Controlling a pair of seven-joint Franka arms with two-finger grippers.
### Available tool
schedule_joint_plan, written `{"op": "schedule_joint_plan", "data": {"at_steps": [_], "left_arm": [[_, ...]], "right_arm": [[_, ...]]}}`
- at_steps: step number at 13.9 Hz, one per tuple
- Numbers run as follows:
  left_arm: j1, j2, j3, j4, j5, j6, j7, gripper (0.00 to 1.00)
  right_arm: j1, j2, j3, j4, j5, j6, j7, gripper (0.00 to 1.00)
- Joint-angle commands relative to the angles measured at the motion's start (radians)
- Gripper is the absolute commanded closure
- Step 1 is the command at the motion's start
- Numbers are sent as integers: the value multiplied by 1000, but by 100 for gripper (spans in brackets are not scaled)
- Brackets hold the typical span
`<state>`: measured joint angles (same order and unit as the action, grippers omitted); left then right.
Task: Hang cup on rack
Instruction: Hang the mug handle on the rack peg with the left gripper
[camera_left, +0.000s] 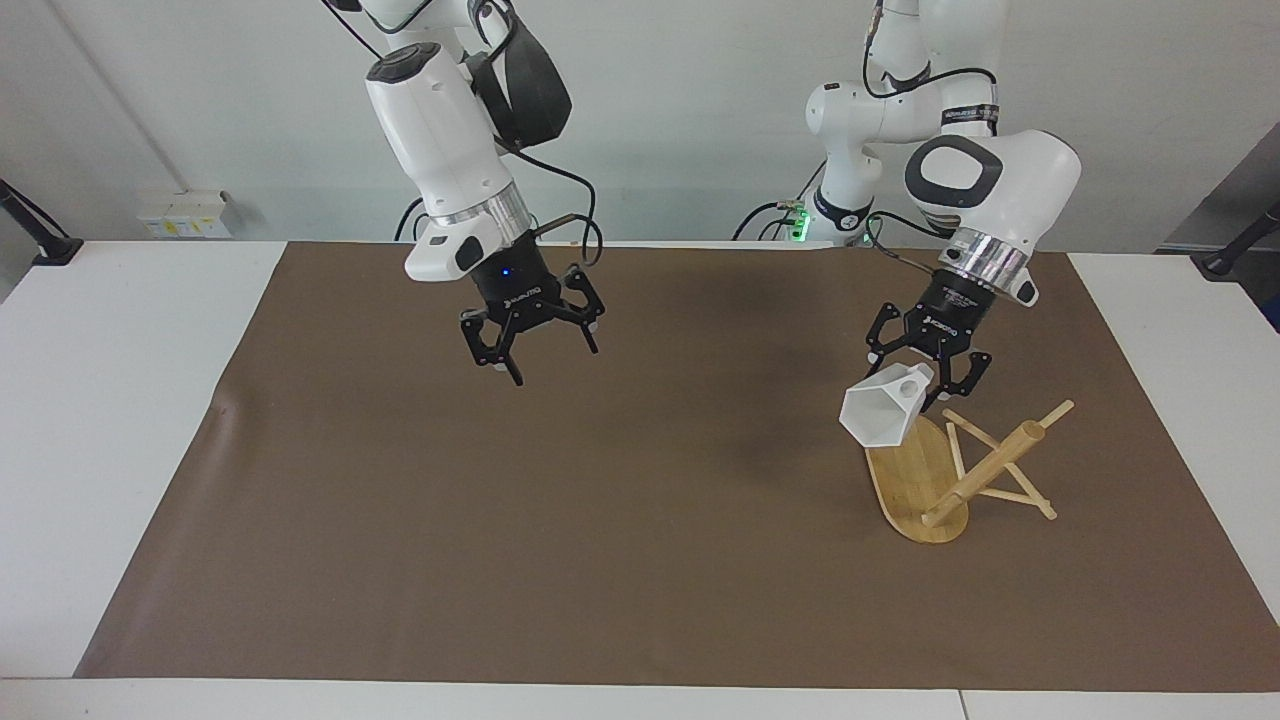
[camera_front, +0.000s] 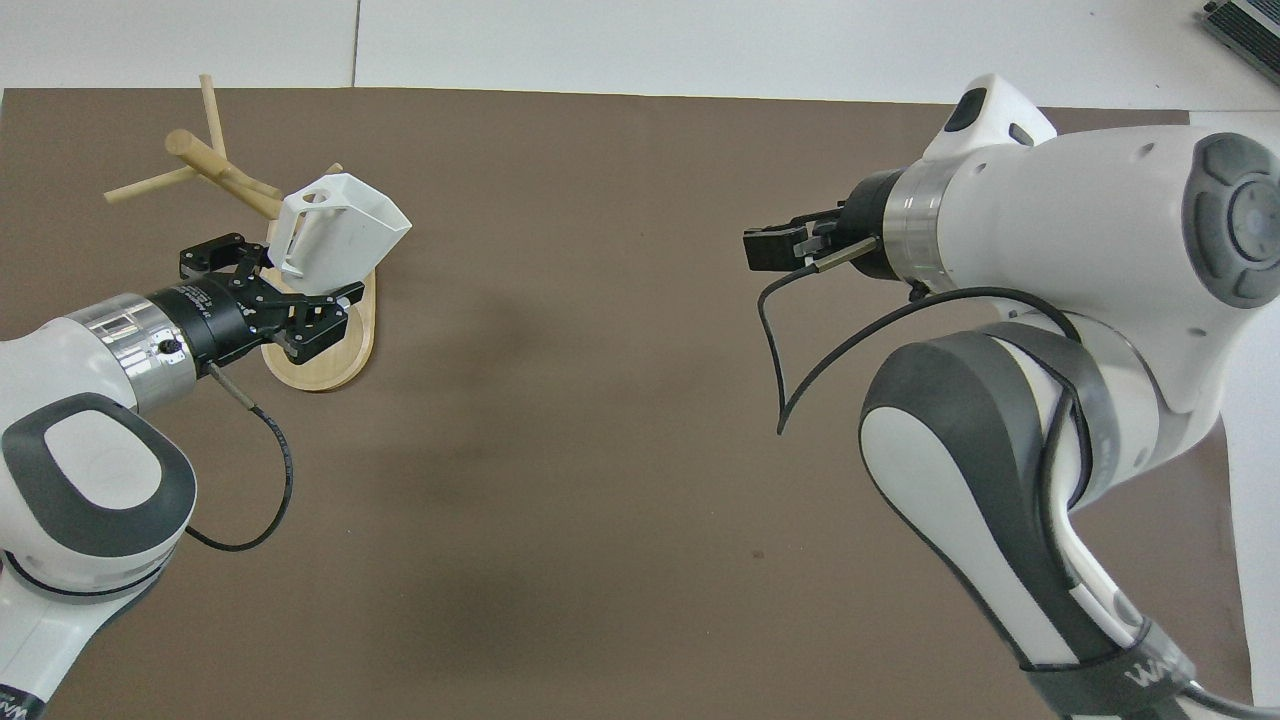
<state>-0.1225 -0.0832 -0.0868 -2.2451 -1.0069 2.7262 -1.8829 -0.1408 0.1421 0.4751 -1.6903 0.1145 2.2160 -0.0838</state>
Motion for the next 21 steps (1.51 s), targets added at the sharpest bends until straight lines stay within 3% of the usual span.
{"op": "schedule_joint_plan", "data": {"at_steps": [1,7,11,21], "left_arm": [[-43,20,7,-8,13,75,-56,100],[-36,25,7,-7,10,81,-85,100],[-28,28,7,-7,8,102,-102,100],[-28,40,7,-5,8,148,-186,100]], "right_arm": [[-10,-10,-27,-2,-48,-33,-97,0],[-8,-15,-121,4,-52,-91,-318,0],[-8,-26,-145,17,-147,-168,-330,0],[-10,-30,-243,75,-153,-340,-395,0]]}}
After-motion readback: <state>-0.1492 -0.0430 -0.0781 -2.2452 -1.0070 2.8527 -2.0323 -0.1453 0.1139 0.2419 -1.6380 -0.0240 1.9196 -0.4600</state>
